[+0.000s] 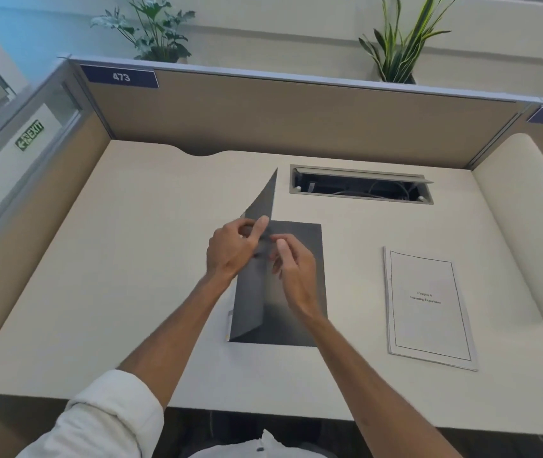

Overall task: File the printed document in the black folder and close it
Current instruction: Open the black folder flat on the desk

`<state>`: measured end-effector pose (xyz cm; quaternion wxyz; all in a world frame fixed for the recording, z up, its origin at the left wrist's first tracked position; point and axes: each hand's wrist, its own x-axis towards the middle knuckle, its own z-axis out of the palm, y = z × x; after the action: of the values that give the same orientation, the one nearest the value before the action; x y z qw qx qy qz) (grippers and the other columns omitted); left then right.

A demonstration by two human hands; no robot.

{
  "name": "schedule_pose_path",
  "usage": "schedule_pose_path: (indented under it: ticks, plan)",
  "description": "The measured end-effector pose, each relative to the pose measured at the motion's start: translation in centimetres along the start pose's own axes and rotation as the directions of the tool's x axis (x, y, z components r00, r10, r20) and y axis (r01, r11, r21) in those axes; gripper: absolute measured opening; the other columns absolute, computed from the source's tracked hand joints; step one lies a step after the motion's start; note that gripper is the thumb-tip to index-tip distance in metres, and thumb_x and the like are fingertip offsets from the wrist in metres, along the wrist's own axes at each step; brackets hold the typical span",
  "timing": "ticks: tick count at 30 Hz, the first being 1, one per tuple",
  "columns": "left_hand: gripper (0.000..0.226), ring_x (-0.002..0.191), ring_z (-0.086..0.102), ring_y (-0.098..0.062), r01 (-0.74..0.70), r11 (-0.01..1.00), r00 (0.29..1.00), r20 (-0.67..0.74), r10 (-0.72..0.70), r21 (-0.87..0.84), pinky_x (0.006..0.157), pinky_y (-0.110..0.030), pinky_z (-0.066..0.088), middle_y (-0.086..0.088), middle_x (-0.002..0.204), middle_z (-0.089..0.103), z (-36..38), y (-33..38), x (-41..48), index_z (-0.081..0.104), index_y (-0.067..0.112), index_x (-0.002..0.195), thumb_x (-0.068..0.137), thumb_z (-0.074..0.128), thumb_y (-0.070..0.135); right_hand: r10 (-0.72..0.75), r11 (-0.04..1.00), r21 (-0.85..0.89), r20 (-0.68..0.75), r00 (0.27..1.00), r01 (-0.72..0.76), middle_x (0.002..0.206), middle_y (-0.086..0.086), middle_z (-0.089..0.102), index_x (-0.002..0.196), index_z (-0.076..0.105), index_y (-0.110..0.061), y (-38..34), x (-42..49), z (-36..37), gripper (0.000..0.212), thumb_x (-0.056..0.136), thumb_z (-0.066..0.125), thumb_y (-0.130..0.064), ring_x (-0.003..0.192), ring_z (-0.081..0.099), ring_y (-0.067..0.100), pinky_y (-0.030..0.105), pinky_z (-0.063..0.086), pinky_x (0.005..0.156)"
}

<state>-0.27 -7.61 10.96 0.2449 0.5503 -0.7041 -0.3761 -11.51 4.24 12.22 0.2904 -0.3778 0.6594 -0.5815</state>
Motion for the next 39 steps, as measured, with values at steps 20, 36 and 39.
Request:
schedule_pose_path:
  ticks: [20, 36, 39]
  plan:
    - [0.055, 0.132, 0.066, -0.042, 0.179, 0.963, 0.975, -0.167, -0.146, 0.2, 0.113, -0.049, 0.053, -0.015, 0.143, 0.071, -13.7, -13.8, 2.3, 0.054, 0.018, 0.16, 0.106, 0.051, 0.006, 0.021, 0.626, -0.621, 0.618, 0.786, 0.472, 0.181, -0.002, 0.009, 0.173, 0.012, -0.021, 13.2, -4.6, 13.1, 0.072, 0.111, 0.044, -0.04, 0.166, 0.016, 0.019, 0.046, 0.01, 0.136]
    - [0.08, 0.171, -0.004, -0.03, 0.057, 0.819, 0.991, 0.068, -0.116, 0.571, 0.138, -0.053, 0.011, -0.01, 0.183, -0.014, -7.1, -23.5, 1.5, -0.008, 0.008, 0.174, 0.116, 0.034, 0.043, 0.062, 0.526, -0.674, 0.639, 0.767, 0.519, 0.182, 0.0, -0.004, 0.173, 0.003, -0.018, 16.3, -5.2, 14.0, 0.067, 0.114, 0.018, -0.046, 0.168, 0.001, 0.018, 0.046, 0.009, 0.136]
    - [0.076, 0.171, -0.009, -0.027, 0.043, 0.829, 0.987, 0.105, -0.121, 0.557, 0.139, -0.05, 0.006, -0.011, 0.183, -0.014, -6.3, -23.7, 1.3, -0.007, 0.007, 0.174, 0.117, 0.028, 0.043, 0.081, 0.521, -0.678, 0.643, 0.762, 0.518, 0.182, 0.001, -0.005, 0.173, 0.003, -0.018, 16.5, -5.1, 14.1, 0.067, 0.114, 0.019, -0.046, 0.168, 0.0, 0.018, 0.048, 0.011, 0.135]
